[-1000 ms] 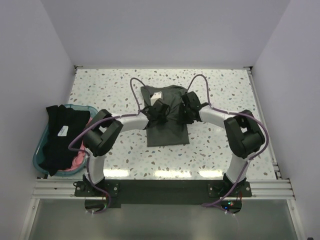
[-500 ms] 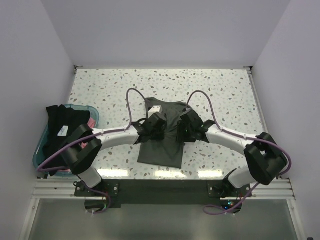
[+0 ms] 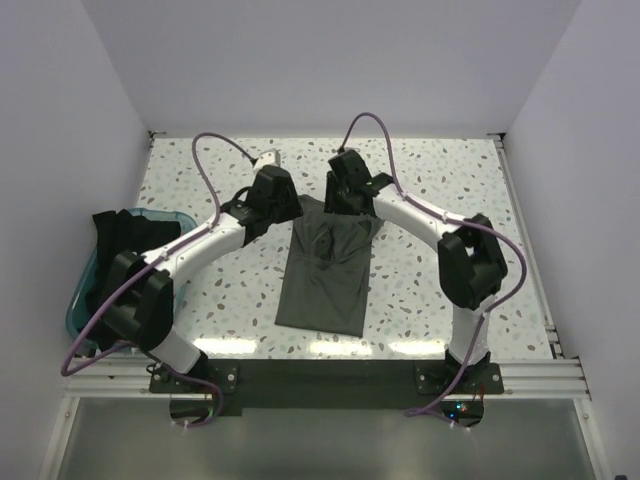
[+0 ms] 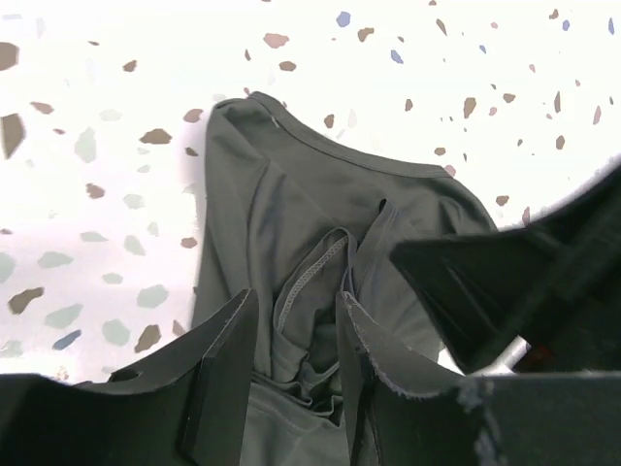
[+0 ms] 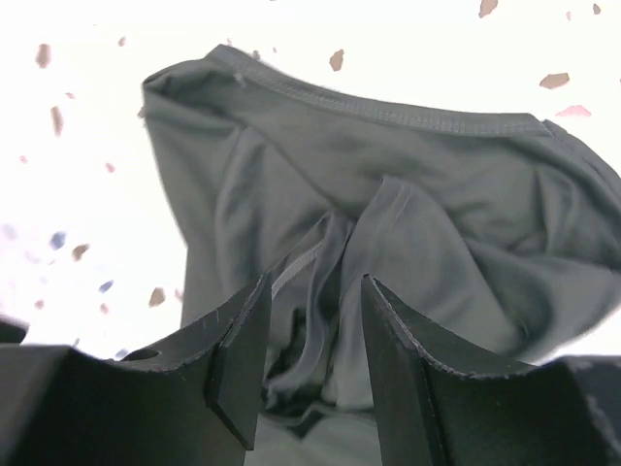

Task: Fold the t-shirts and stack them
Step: Fold the tshirt

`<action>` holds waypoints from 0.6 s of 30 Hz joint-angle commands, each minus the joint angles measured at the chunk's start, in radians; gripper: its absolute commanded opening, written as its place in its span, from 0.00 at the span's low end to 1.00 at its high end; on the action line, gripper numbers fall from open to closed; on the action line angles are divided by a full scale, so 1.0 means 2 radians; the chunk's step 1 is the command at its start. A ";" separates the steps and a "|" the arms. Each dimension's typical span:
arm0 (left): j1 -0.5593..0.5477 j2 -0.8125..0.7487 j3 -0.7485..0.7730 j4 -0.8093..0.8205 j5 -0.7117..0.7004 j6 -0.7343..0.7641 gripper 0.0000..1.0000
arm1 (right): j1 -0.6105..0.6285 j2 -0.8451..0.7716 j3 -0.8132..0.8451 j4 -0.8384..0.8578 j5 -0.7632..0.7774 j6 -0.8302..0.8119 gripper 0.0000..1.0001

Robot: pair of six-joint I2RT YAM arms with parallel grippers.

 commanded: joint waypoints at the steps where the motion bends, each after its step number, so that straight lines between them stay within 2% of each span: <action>1: -0.001 0.026 0.029 0.028 0.050 0.038 0.43 | -0.010 0.053 0.058 -0.044 0.025 -0.016 0.46; 4: -0.001 0.039 0.025 0.066 0.090 0.062 0.47 | -0.015 0.081 0.078 -0.053 0.034 -0.020 0.46; 7: -0.002 0.073 0.043 0.063 0.130 0.080 0.48 | -0.021 0.095 0.085 -0.060 0.042 -0.020 0.46; 18: -0.013 0.128 0.039 0.074 0.135 0.081 0.50 | -0.031 0.132 0.090 -0.056 0.040 -0.016 0.43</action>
